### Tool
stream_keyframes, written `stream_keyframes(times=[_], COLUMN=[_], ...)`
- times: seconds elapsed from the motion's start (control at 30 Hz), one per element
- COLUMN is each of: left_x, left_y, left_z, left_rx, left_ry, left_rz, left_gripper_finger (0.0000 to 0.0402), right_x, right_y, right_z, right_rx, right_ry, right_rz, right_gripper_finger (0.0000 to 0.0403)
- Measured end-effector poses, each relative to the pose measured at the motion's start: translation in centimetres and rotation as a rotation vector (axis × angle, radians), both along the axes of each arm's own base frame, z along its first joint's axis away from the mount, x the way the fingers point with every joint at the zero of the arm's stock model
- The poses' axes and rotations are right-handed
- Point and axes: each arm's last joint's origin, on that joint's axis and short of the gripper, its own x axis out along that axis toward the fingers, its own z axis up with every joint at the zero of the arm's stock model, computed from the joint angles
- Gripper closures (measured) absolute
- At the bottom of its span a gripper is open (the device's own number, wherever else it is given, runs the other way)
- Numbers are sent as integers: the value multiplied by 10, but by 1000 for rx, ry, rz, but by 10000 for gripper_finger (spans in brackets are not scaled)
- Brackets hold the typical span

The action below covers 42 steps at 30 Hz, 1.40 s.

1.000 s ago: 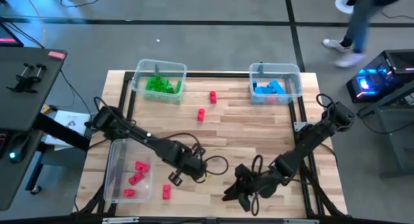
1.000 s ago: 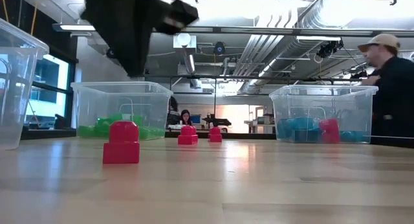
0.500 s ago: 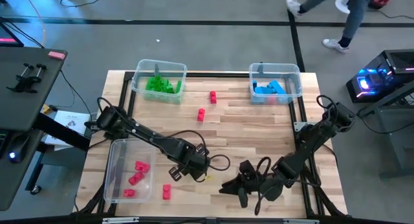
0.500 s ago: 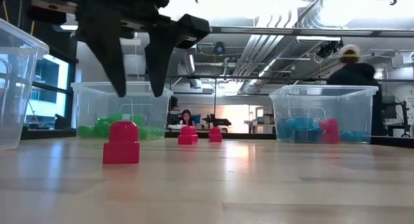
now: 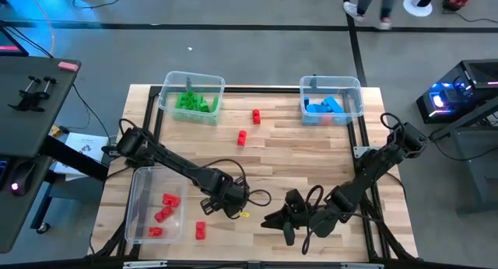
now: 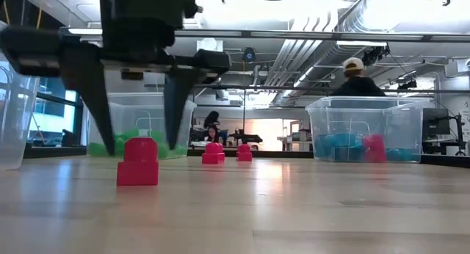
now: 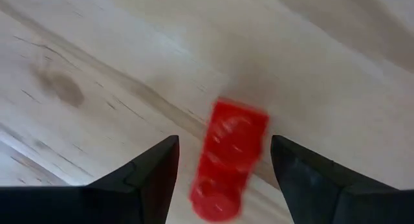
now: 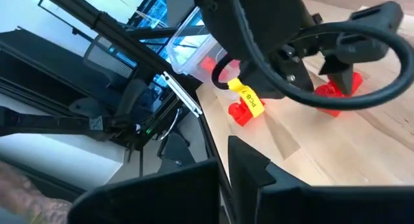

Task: Sort blocks
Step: Put the red game piece into the bottom transparent bin

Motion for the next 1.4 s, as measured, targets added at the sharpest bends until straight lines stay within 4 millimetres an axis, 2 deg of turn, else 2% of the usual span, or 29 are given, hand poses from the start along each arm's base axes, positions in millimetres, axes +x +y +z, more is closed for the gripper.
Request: stream_keyframes(times=[0.27,0.4,0.57,0.7,0.77,0.9,0.97,1.07,1.13,1.23,1.3,1.4], left_x=[2,0,0,-2,-6,-18,-30,-57,-81,-117,-144,-181], left_y=[15,19,19,20,26,51,61,67,61,38,19,-7], left_z=[-21,-26,-26,-17,-1,56,86,133,158,183,192,191], left_rx=[-22,-46,-65,-60,-20,70,39,-110,-209,-344,-371,-308], left_ry=[-26,17,51,134,203,211,158,16,-41,-61,-25,83], left_rz=[89,132,227,334,368,529,671,921,1065,1144,1157,1218], left_gripper_finger=[180,217,302,306,306,306,306,306,306,306,306,306], right_x=[0,0,0,-1,-1,-1,-1,0,1,1,1,0], right_y=[1,1,1,2,2,2,2,1,0,0,0,1], right_z=[0,0,-1,-2,-2,-2,-2,-2,-2,-2,-2,-2], right_rx=[6,1,-4,-28,-47,-102,-133,-163,-178,-200,-217,-219], right_ry=[6,6,18,27,25,20,17,14,13,10,9,11], right_rz=[23,26,41,83,93,114,122,128,131,138,145,174], right_gripper_finger=[403,403,403,403,403,403,403,403,403,403,403,403])
